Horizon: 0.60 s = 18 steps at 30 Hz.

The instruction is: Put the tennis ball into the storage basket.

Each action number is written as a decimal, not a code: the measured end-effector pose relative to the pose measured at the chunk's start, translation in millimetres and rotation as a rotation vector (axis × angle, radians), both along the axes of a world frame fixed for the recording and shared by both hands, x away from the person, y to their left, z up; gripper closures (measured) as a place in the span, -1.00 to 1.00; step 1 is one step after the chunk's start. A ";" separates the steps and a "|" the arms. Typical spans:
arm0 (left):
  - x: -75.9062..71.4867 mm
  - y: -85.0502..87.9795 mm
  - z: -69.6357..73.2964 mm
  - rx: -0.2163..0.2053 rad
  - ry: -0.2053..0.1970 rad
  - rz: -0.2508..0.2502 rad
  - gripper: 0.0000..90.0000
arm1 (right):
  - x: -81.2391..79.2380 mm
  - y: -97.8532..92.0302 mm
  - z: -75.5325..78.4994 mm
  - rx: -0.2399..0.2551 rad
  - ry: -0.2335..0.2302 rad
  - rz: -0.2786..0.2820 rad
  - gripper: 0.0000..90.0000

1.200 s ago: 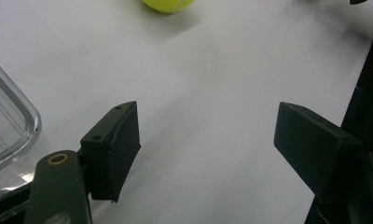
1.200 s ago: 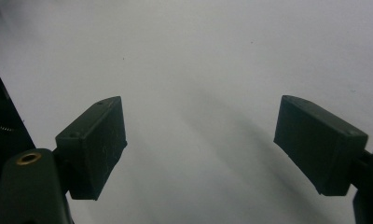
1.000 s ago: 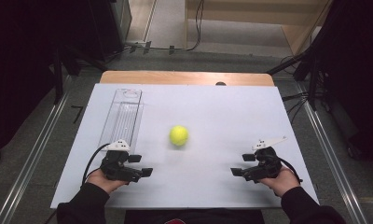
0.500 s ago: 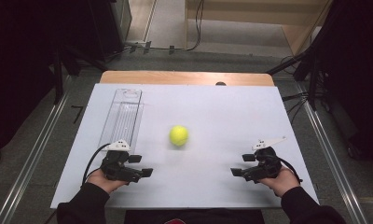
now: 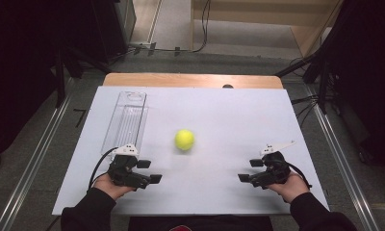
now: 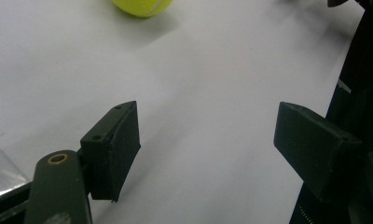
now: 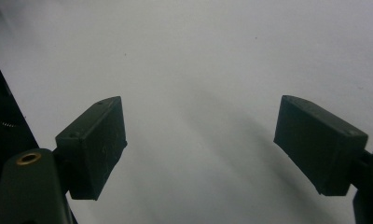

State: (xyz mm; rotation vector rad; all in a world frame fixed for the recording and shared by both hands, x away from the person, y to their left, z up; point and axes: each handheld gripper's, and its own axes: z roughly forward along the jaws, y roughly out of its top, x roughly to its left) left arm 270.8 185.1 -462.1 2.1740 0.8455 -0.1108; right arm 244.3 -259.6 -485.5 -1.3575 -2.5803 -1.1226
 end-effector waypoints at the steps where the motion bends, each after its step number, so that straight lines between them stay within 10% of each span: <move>1: 0.0 0.0 0.0 0.000 0.000 0.000 -0.49 | 0.0 0.0 0.0 0.000 0.000 0.000 -0.68; 18: 4.6 -23.3 6.1 -0.014 -0.021 0.010 -0.49 | -0.2 -0.2 -0.1 0.000 0.004 0.007 -0.68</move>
